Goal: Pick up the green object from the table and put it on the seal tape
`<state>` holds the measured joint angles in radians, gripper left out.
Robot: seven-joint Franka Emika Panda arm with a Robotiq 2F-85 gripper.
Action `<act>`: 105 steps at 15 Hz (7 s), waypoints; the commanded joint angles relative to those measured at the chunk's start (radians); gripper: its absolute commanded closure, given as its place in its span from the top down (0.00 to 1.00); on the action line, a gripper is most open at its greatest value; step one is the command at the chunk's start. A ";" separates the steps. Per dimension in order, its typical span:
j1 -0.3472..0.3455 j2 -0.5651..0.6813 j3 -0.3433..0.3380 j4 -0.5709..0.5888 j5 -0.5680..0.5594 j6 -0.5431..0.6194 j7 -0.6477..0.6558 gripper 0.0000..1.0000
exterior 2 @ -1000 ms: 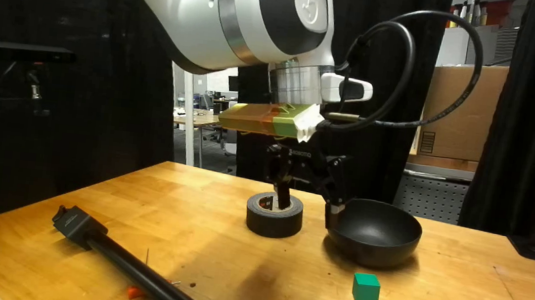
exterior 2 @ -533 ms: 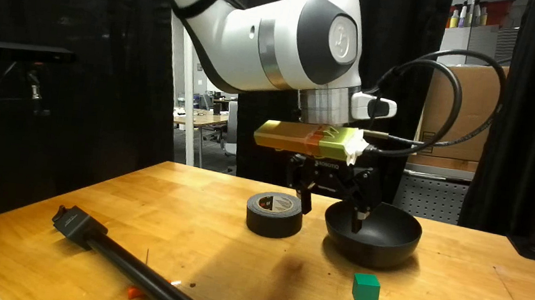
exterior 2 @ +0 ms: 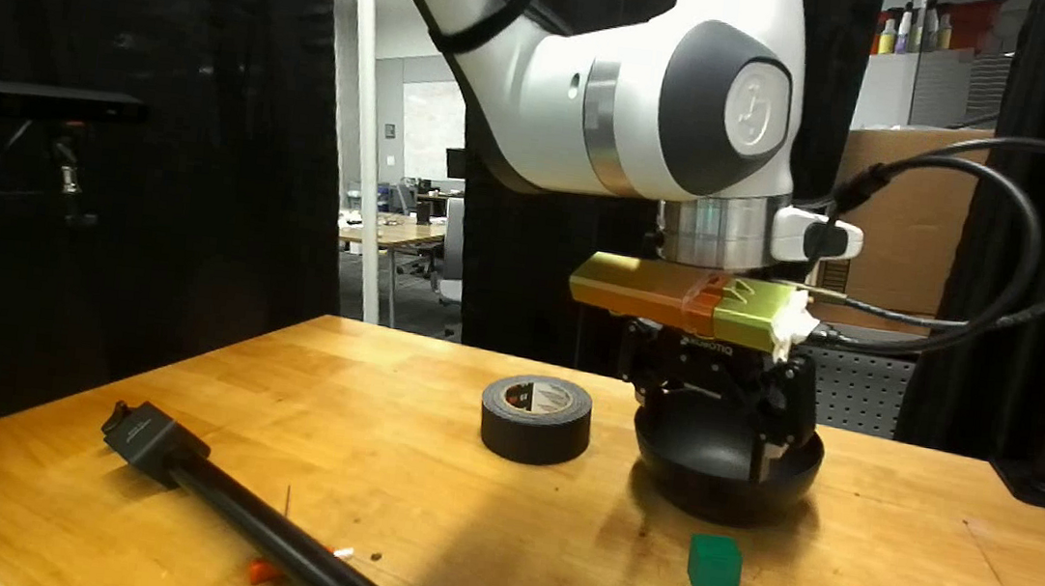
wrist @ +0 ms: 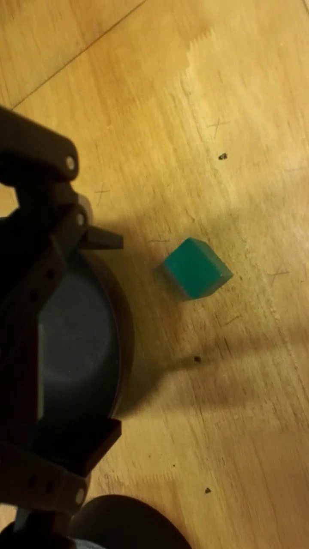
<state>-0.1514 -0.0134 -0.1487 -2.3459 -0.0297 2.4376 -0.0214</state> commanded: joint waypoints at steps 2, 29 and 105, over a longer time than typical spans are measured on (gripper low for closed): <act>-0.007 0.013 -0.010 0.000 0.021 0.020 -0.019 1.00; -0.034 0.011 -0.035 -0.117 0.166 0.114 -0.115 1.00; 0.189 0.249 0.192 0.247 -0.123 0.030 -0.119 0.07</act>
<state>0.0429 0.1977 0.0381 -2.1572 -0.1732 2.4897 -0.1033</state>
